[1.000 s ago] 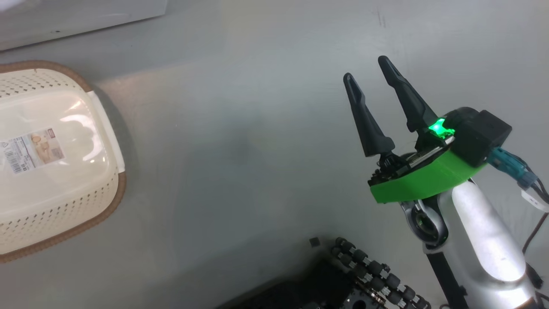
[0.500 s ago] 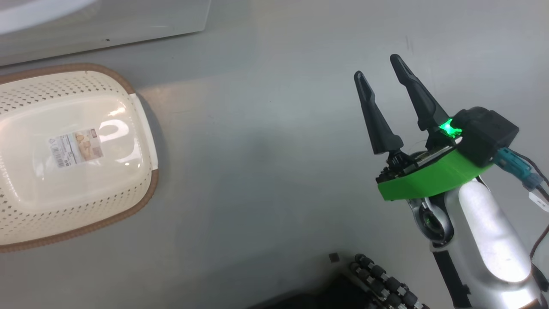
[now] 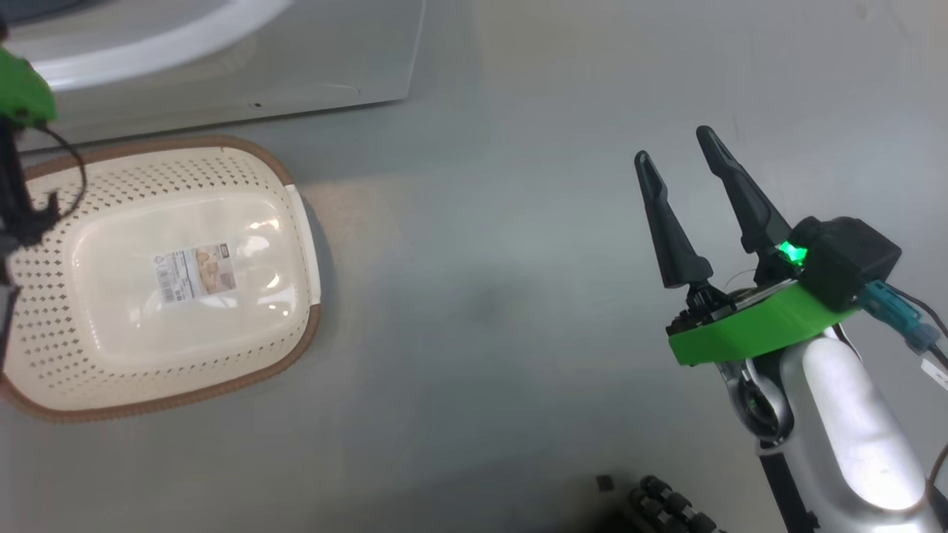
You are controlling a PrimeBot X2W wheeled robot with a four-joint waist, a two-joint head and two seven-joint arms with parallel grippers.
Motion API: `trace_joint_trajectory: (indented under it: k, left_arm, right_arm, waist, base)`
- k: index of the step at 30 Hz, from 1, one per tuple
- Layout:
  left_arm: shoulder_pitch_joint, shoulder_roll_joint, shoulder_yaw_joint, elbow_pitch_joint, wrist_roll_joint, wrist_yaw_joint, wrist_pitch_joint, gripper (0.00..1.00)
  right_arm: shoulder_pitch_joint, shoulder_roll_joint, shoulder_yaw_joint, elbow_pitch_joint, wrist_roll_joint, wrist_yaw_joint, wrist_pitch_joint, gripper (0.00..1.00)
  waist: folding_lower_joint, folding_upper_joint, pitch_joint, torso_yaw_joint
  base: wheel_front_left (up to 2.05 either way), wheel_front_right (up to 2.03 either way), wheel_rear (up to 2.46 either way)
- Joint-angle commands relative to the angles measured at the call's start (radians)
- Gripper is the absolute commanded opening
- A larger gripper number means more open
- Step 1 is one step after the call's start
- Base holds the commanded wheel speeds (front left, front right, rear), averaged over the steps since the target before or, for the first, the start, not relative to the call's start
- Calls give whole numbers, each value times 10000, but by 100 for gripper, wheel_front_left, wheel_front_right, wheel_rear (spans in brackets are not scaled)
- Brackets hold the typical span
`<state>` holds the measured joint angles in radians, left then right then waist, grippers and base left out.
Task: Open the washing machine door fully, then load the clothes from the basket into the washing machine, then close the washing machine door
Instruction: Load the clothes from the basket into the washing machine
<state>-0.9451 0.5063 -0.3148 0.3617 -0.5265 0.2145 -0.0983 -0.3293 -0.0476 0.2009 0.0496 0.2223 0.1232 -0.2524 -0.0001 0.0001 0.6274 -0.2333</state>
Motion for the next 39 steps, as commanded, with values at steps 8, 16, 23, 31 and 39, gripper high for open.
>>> trace_joint_trajectory:
  k: [8, 16, 23, 31, 39]
  left_arm:
    - [2702, 178, 235, -2633, 260, 1236, -693, 100]
    - [4565, -149, -98, -3733, 512, 2036, -948, 100]
    - [5984, -628, -482, -3908, 565, 2474, -1205, 100]
    - [6848, -1010, -618, -3571, 522, 2587, -1453, 100]
    - [7076, -1266, -595, -3256, 451, 2479, -1558, 100]
  right_arm:
    - [418, -26, -170, -310, -394, 75, -93, 100]
    - [678, -29, -321, -219, -724, 75, -93, 100]
    - [1069, -123, -364, -93, -933, 75, -93, 100]
    - [1481, -150, -343, -52, -1074, 75, -10, 100]
    - [1769, -138, -367, -163, -1118, 75, 124, 100]
  waist:
    - [1, -1, -728, 545]
    - [1, -1, -1317, 889]
    - [1, -1, -1912, 1206]
    - [1, -1, -2484, 1420]
    - [1, -1, -2801, 1561]
  base:
    - [0, 0, 0]
    - [0, 0, 0]
    - [0, 0, 0]
    - [0, 0, 0]
    - [0, 0, 0]
